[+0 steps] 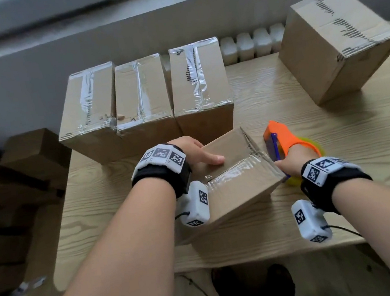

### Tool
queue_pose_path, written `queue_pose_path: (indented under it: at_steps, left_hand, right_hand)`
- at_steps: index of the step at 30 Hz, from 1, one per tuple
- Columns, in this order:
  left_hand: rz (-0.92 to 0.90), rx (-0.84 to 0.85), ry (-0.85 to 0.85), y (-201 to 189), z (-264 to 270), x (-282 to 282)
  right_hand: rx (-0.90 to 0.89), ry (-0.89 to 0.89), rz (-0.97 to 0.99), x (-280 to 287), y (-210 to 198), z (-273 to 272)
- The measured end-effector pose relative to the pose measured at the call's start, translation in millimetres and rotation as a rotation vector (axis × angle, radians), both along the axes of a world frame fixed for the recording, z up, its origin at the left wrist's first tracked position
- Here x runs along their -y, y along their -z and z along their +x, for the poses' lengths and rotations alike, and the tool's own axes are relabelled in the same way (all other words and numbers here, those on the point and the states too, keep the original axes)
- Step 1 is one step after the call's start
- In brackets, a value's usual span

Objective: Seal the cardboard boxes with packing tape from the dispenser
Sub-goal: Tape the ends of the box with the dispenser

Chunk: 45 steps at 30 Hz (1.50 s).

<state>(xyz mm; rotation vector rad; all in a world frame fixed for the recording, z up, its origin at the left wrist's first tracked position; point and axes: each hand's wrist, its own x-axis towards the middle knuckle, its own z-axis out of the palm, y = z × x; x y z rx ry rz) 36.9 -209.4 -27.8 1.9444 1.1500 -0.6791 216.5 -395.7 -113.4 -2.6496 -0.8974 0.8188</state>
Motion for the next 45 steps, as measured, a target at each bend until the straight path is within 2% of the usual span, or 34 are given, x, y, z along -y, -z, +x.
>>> queue_pose_path:
  at_steps: [4, 6, 8, 10, 13, 17, 20, 21, 24, 27, 33, 38, 45]
  left_hand:
    - [-0.019, -0.037, 0.016, 1.1, 2.2, 1.8]
    - [-0.007, -0.062, 0.016, 0.7, 3.2, 6.0]
    - [0.022, -0.071, -0.004, -2.3, 5.3, 10.9]
    - [0.045, -0.064, -0.016, -7.6, 8.5, 15.8]
    - [0.06, -0.002, -0.027, -16.4, 16.4, 23.3]
    - [0.148, 0.233, -0.071, -33.9, 35.4, 35.0]
    - [0.223, 0.417, -0.128, -52.2, 52.7, 44.5]
    - [0.197, 0.491, -0.205, -57.2, 59.1, 46.6]
    - [-0.16, 0.697, -0.506, -75.1, 75.6, 54.4]
    - [-0.368, 0.711, -0.548, -89.8, 79.0, 60.6]
    - [-0.429, 0.781, -0.564, -97.0, 72.1, 70.0]
    - [-0.58, 0.804, -0.606, -99.0, 64.6, 66.9]
    - [-0.591, 0.818, -0.618, -96.2, 56.6, 70.3]
  right_hand:
    - [-0.035, -0.001, 0.022, 5.6, -0.2, 1.4]
    - [0.015, 0.008, 0.002, 8.1, -7.8, 4.6]
    - [0.017, 0.076, -0.086, 9.0, -22.0, 11.6]
    - [-0.066, 0.168, -0.103, 12.1, -35.2, 21.9]
    - [-0.173, 0.202, 0.012, 20.8, -58.7, 35.6]
    - [-0.378, 0.296, 0.317, 39.8, -94.1, 36.2]
    - [-0.525, 0.336, 0.474, 53.5, -127.8, 30.8]
    - [-0.57, 0.326, 0.517, 58.8, -138.9, 29.4]
    - [-0.672, 0.264, 0.575, 72.8, -161.1, 26.0]
    - [-0.732, 0.217, 0.602, 81.0, -172.9, 19.1]
    - [-0.747, 0.197, 0.61, 87.4, -185.3, 11.3]
    - [-0.767, 0.232, 0.637, 89.7, -186.6, 7.0]
    - [-0.781, 0.251, 0.632, 89.8, -186.0, 1.4]
